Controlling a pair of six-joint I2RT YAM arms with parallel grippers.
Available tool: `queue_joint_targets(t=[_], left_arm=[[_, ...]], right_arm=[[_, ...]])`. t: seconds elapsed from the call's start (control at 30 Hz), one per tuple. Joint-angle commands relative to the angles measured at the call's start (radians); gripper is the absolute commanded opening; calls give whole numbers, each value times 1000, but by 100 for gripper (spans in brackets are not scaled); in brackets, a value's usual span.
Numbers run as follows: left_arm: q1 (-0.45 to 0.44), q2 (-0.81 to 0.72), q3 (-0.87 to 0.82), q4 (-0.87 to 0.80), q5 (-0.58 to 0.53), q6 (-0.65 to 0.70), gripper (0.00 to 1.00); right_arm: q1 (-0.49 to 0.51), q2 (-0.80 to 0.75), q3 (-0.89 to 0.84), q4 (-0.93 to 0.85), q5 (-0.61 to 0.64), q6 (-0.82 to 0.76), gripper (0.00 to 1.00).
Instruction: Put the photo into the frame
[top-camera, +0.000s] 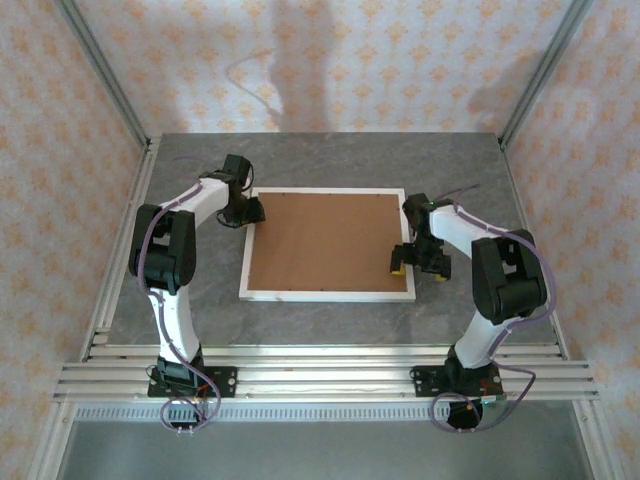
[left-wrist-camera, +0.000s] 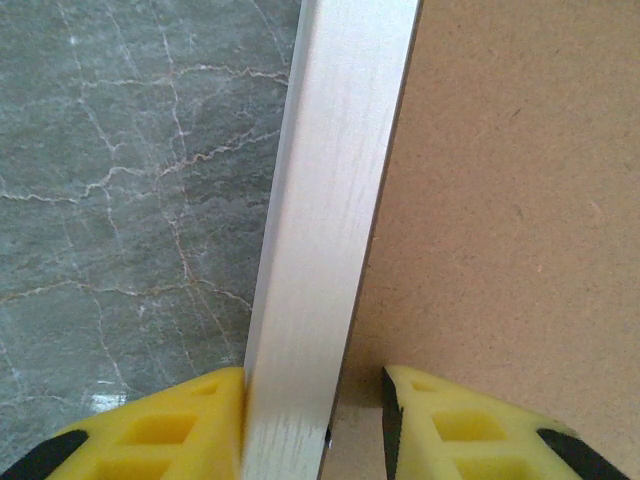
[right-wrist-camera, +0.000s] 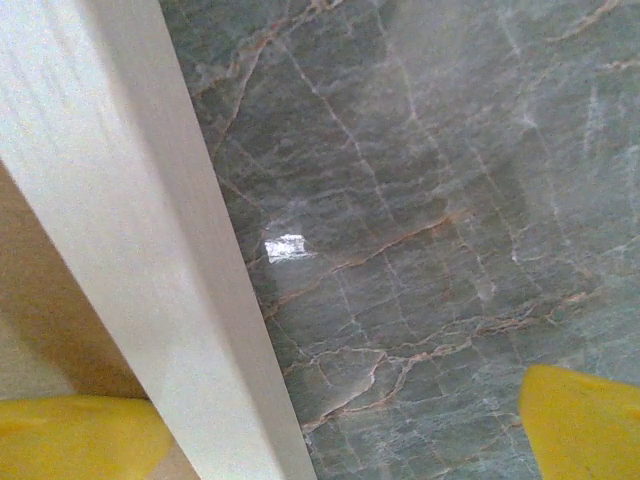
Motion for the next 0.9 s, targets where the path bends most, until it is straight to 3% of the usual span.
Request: queue_joint_targets(t=[0.0, 0.17, 0.3, 0.67, 0.87], left_arm=[[-21, -32, -30, -32, 51, -21, 37], [-21, -37, -34, -30, 52, -22, 37], [-21, -42, -31, -32, 53, -22, 37], [-1, -77, 13, -72, 20, -7, 39], [51, -135, 54, -108, 20, 0, 53]], right_arm=[[29, 87, -36, 47, -154, -80, 99], [-64, 106, -21, 57, -278, -111, 99], [-95, 130, -6, 51, -292, -129, 99], [-96, -35, 163, -91, -128, -138, 99], [-99, 9, 287, -71, -80, -134, 98]])
